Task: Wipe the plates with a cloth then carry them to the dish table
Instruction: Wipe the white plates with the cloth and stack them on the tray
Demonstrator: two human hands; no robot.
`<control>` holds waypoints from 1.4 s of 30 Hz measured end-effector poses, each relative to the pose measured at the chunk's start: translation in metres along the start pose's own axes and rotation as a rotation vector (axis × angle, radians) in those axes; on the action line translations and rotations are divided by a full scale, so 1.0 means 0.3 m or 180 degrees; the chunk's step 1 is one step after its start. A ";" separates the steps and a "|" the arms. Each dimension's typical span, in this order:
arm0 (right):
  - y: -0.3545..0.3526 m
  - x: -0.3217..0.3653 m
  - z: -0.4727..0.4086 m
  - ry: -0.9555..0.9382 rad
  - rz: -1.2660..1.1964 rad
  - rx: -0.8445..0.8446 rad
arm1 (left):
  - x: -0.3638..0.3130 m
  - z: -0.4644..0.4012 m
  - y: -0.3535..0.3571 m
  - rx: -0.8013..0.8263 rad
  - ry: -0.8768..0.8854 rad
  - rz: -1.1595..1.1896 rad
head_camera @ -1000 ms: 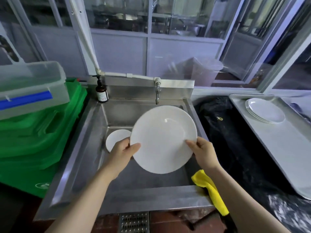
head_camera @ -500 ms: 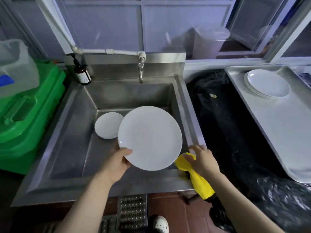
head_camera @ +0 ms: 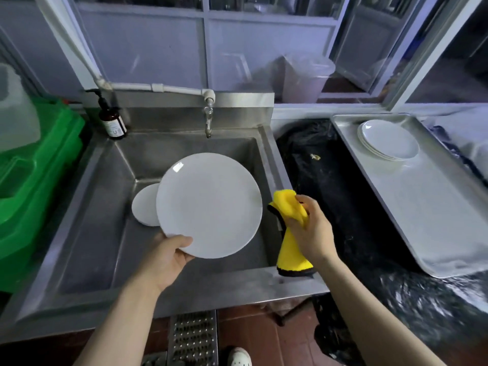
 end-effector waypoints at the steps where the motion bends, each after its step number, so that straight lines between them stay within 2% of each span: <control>1: -0.007 0.082 -0.015 -0.0208 -0.0075 -0.0076 | -0.021 -0.001 -0.010 -0.0022 0.0057 0.0040; 5: 0.025 0.429 -0.048 -0.1289 0.0015 -0.0112 | -0.118 0.008 -0.038 -0.0064 0.0302 0.0123; 9: 0.117 0.714 -0.044 -0.2350 0.0722 -0.0133 | -0.210 0.039 -0.059 -0.0144 0.0664 0.0039; 12: 0.199 0.843 -0.017 -0.3128 0.1303 0.0011 | -0.264 0.061 -0.071 -0.0155 0.0905 0.0068; 14: 0.231 0.872 -0.005 -0.3402 0.1652 0.0055 | -0.303 0.071 -0.083 -0.0148 0.1048 0.0198; 17: 0.247 0.882 0.012 -0.3476 0.1911 -0.0028 | -0.358 0.090 -0.097 -0.0129 0.1234 0.0463; 20: 0.293 0.876 0.083 -0.3549 0.1821 -0.0009 | -0.397 0.100 -0.102 -0.0127 0.1313 0.0807; 24: 0.452 0.838 0.240 -0.3679 0.1589 0.0684 | -0.430 0.100 -0.103 -0.0030 0.1357 0.1056; 27: 0.479 0.854 0.250 -0.3697 0.1533 0.0941 | -0.438 0.097 -0.102 0.0059 0.1342 0.1054; 29: 0.441 0.891 0.191 -0.3628 0.1574 0.0841 | -0.438 0.087 -0.100 0.0109 0.1364 0.1028; 33: 0.309 0.978 0.024 -0.3136 0.1674 0.0099 | -0.424 0.083 -0.089 0.0219 0.1311 0.1053; 35: 0.313 0.986 0.023 -0.3099 0.1817 -0.0002 | -0.419 0.089 -0.078 0.0269 0.1315 0.1088; 37: 0.373 0.977 0.108 -0.3391 0.1782 0.0244 | -0.424 0.090 -0.075 0.0251 0.1335 0.1150; 39: 0.458 0.944 0.226 -0.3692 0.1651 0.0742 | -0.417 0.085 -0.076 0.0198 0.1279 0.1194; 42: 0.515 0.915 0.309 -0.3839 0.1562 0.1139 | -0.396 0.087 -0.085 0.0135 0.1142 0.1249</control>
Point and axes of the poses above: each hand's wrist, its own z-axis away from the middle knuckle, its own y-axis out of the palm, x = y × z, the point moved 10 cm from there along -z, towards the middle knuckle, and after that the axes turned 12 degrees about -z, right-handed, at the moved point
